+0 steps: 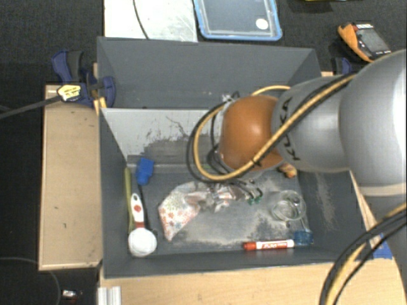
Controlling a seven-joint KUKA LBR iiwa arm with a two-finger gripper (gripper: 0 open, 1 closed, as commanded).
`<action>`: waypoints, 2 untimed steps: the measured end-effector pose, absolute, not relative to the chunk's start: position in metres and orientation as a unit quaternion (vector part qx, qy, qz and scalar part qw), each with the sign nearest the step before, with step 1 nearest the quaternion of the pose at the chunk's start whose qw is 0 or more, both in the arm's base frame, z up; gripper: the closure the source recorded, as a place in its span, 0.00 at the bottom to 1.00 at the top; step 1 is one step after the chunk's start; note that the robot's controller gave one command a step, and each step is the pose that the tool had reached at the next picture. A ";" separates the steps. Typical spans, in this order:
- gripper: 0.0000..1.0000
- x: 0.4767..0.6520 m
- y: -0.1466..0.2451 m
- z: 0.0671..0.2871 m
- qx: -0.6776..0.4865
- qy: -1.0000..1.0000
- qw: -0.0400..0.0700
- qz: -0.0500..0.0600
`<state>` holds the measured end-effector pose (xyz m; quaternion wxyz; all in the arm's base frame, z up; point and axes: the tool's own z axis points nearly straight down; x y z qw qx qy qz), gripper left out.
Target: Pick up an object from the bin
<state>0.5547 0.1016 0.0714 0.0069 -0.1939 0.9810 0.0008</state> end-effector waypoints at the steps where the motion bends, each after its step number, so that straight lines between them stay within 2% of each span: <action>1: 1.00 0.555 0.102 0.071 -0.194 0.981 0.007 0.001; 2: 1.00 0.554 0.102 0.082 -0.193 0.981 0.007 0.001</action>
Offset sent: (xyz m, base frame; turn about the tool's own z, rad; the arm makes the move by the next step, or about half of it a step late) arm 0.0001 -0.0001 0.0258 0.0001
